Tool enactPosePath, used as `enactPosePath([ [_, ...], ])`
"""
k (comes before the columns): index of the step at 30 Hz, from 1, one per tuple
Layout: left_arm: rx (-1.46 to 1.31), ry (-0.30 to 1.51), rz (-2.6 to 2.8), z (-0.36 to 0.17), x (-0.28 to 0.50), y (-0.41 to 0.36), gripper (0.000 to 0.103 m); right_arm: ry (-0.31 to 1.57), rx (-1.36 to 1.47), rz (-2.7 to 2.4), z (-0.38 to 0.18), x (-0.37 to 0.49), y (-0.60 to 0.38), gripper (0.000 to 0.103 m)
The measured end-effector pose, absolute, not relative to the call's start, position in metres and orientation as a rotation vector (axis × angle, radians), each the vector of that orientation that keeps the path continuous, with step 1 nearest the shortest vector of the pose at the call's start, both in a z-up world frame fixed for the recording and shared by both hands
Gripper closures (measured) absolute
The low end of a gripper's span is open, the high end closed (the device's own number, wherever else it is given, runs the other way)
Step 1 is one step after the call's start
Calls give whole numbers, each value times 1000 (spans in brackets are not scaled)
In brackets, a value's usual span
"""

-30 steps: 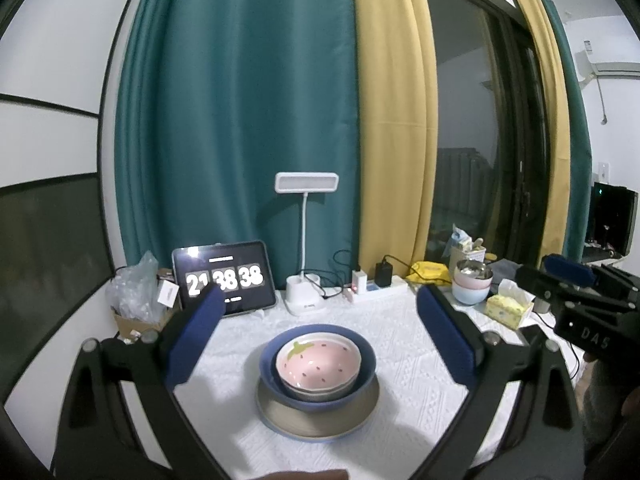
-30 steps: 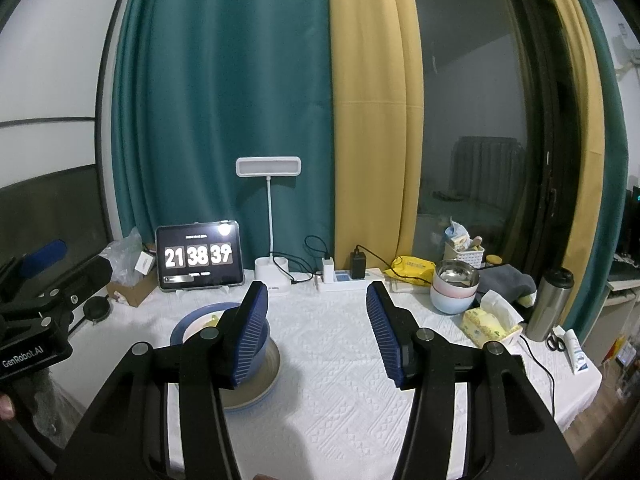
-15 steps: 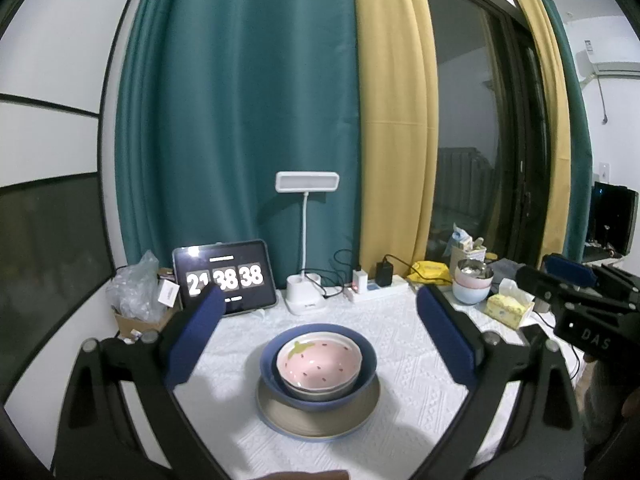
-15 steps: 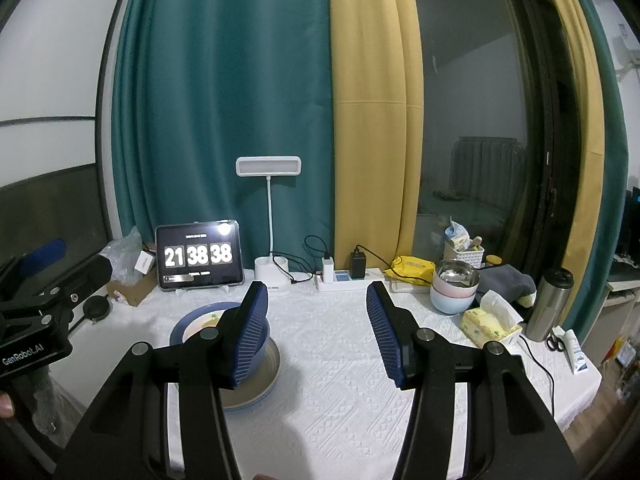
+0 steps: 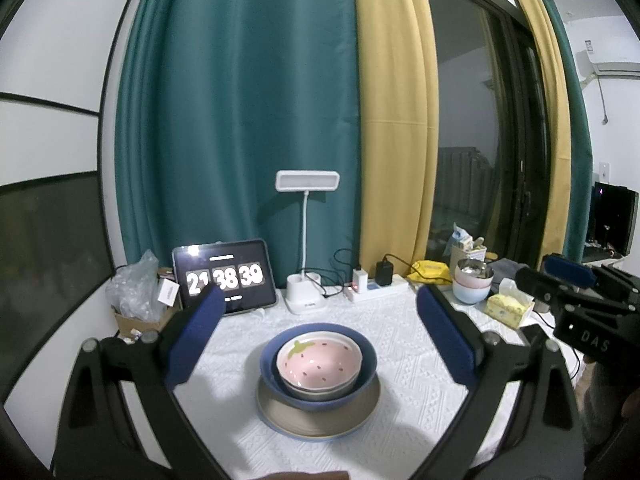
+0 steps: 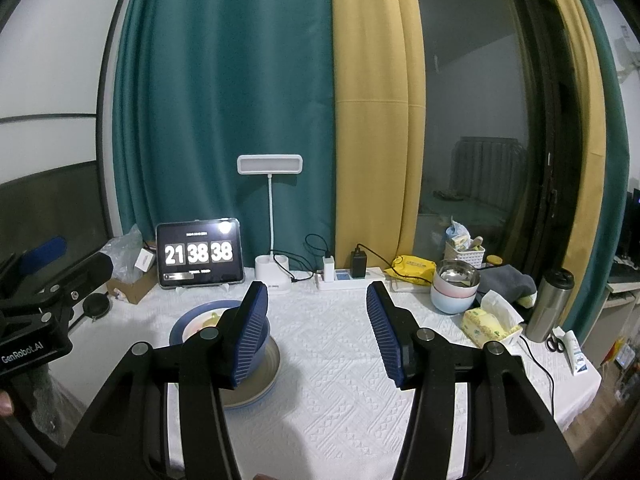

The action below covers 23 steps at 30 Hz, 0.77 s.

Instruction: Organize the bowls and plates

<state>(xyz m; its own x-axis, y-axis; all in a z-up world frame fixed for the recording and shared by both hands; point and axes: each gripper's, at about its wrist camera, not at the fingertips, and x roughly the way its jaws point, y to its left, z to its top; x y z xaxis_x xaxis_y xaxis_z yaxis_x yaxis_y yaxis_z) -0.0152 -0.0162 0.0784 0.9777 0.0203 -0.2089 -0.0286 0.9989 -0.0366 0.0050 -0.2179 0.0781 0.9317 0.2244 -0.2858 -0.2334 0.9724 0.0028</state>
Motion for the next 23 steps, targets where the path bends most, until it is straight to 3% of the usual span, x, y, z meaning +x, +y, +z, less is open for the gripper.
enactPosePath([
  [23,-35,211,25,75,-10,-15,5,290,-33,235,77,6,-218,48],
])
